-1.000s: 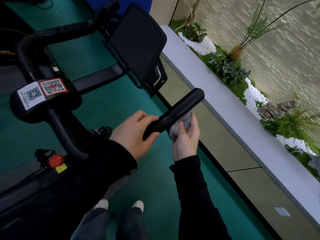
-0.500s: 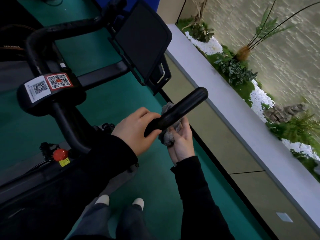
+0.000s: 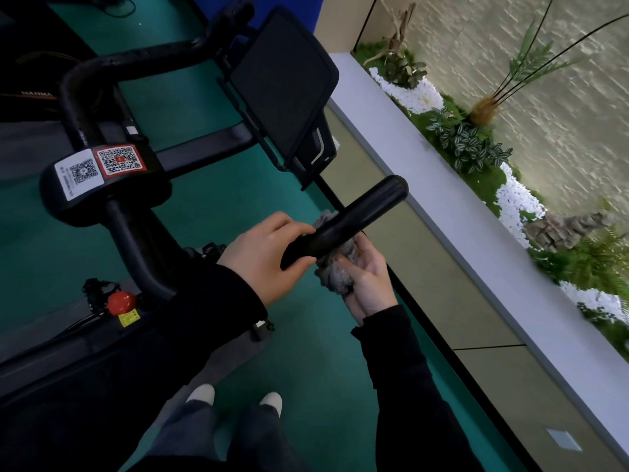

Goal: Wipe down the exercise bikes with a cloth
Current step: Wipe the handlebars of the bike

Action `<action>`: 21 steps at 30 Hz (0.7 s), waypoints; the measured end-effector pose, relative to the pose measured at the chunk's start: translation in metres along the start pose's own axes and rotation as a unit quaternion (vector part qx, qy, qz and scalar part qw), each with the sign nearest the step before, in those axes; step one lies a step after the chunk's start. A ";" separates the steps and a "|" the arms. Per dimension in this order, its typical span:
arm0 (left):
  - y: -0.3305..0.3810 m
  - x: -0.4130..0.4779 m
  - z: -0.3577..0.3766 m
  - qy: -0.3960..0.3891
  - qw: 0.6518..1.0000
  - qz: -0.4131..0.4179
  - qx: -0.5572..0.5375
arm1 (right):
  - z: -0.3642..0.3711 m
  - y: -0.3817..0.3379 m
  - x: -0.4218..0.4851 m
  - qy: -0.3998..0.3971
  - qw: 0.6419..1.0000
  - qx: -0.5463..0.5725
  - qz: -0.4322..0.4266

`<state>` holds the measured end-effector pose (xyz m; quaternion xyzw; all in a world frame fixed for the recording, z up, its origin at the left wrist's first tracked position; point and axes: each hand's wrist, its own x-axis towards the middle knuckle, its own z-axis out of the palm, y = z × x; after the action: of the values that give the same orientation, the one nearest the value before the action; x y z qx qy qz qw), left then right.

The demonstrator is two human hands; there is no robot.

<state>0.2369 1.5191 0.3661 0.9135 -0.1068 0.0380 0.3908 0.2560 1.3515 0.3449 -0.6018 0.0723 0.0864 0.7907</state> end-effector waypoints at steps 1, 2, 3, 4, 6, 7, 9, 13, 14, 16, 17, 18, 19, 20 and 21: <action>0.000 0.000 0.000 -0.002 1.000 -0.003 -0.003 | -0.002 -0.004 0.002 0.006 1.000 0.017 -0.002; 0.000 0.001 -0.001 -0.002 1.000 -0.004 -0.003 | -0.003 -0.009 0.005 0.013 0.999 0.033 -0.007; 0.000 0.001 -0.001 -0.001 1.000 -0.005 0.001 | -0.004 -0.011 0.007 0.021 0.999 0.042 -0.012; 0.000 0.001 -0.001 0.001 1.000 -0.006 0.006 | -0.003 -0.012 0.007 0.028 0.999 0.043 -0.017; 0.003 0.004 -0.001 0.008 1.000 -0.009 0.015 | -0.001 -0.010 0.005 0.039 0.999 0.028 -0.023; 0.005 0.007 0.000 0.011 1.000 -0.009 0.020 | 0.001 -0.008 0.003 0.046 0.999 0.017 -0.021; 0.010 0.014 0.004 0.006 1.000 -0.007 0.026 | 0.001 -0.006 0.000 0.058 0.998 -0.011 -0.024; 0.020 0.031 0.015 -0.013 1.000 -0.004 0.024 | -0.005 -0.010 -0.003 0.123 0.986 -0.055 -0.095; 0.021 0.033 0.017 -0.013 1.000 -0.005 0.023 | -0.005 -0.011 -0.004 0.147 0.980 -0.060 -0.118; 0.021 0.035 0.019 -0.003 1.000 -0.009 0.022 | -0.001 -0.010 -0.007 0.196 0.963 -0.081 -0.166; 0.021 0.035 0.020 0.004 1.000 -0.011 0.020 | 0.002 -0.010 -0.008 0.221 0.953 -0.089 -0.187; 0.020 0.035 0.020 0.009 1.000 -0.013 0.016 | 0.005 -0.010 -0.007 0.246 0.942 -0.096 -0.205; 0.020 0.035 0.020 0.011 1.000 -0.014 0.011 | 0.008 -0.011 -0.005 0.269 0.931 -0.102 -0.223; 0.020 0.035 0.020 0.011 1.000 -0.013 0.008 | 0.011 -0.014 -0.002 0.292 0.919 -0.108 -0.241; 0.019 0.035 0.020 0.011 1.000 -0.013 0.007 | 0.013 -0.016 0.001 0.315 0.906 -0.113 -0.260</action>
<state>0.2661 1.4859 0.3714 0.9170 -0.0905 0.0440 0.3860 0.2609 1.3602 0.3637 -0.6806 0.1488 -0.3086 0.6476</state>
